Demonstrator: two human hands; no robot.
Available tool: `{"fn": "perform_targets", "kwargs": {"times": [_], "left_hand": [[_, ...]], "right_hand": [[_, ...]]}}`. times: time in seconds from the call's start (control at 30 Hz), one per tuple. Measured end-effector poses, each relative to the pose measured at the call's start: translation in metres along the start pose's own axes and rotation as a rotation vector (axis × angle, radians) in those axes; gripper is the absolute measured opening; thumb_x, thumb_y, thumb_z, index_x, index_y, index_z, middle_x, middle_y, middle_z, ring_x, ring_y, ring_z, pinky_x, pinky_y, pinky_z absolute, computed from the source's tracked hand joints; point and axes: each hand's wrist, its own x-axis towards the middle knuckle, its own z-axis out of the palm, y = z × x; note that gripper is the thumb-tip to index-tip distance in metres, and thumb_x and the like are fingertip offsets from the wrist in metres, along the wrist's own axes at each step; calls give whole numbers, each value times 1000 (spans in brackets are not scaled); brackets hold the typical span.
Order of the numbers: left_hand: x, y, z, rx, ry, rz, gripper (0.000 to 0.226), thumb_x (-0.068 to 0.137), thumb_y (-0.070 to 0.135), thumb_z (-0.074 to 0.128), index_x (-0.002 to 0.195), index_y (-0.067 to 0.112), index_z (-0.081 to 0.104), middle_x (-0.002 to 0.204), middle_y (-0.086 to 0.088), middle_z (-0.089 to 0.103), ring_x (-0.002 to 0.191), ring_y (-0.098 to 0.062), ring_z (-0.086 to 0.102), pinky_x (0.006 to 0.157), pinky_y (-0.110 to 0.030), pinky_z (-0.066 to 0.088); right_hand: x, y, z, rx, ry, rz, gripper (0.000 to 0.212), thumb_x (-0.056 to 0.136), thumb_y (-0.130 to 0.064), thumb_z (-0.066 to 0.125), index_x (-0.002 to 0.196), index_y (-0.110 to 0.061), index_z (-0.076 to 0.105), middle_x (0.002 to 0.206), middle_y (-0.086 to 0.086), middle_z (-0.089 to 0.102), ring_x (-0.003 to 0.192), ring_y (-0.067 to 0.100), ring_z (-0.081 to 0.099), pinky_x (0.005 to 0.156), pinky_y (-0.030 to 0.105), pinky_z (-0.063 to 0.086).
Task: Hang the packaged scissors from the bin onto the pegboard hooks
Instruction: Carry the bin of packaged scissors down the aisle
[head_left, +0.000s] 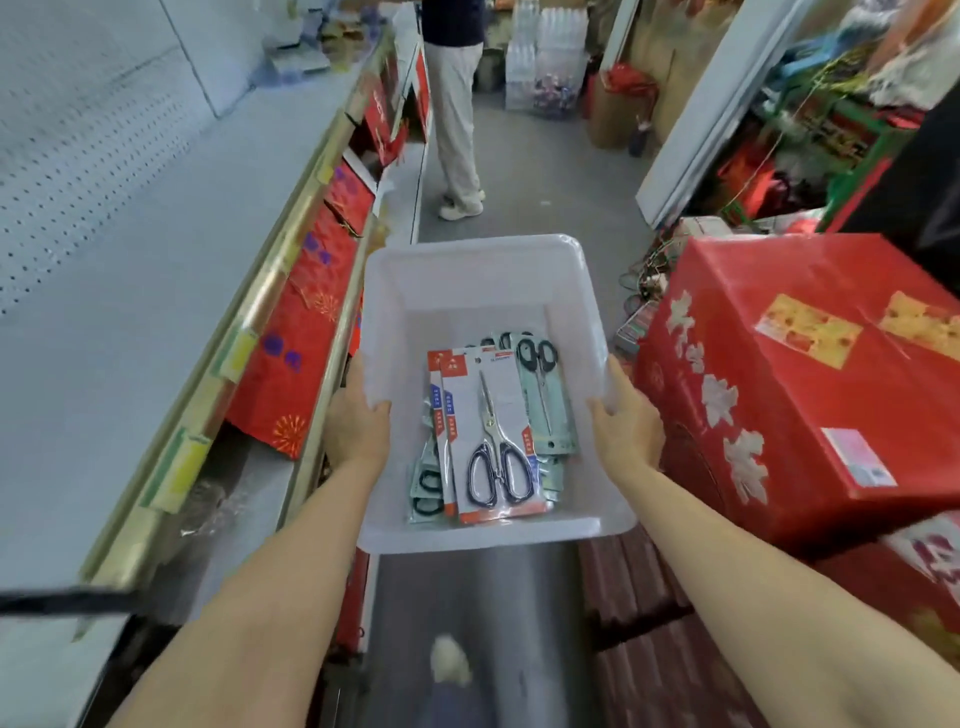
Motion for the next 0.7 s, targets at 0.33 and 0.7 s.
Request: {"fn": "perform_targets", "kwargs": {"times": [0.33, 0.7], "left_hand": [[181, -3, 70, 30, -85, -10, 73, 93, 15, 61, 155, 28, 26, 136, -15, 57, 116, -37, 57, 95, -44, 46], [352, -2, 143, 53, -123, -48, 75, 91, 12, 64, 154, 30, 28, 127, -19, 62, 110, -40, 60, 93, -45, 49]], "right_hand": [[149, -51, 100, -45, -83, 84, 60, 94, -27, 58, 148, -36, 34, 116, 12, 65, 101, 29, 60, 82, 37, 46], [297, -93, 196, -66, -155, 140, 58, 97, -30, 52, 150, -37, 28, 113, 8, 62, 99, 26, 57, 80, 34, 42]]}}
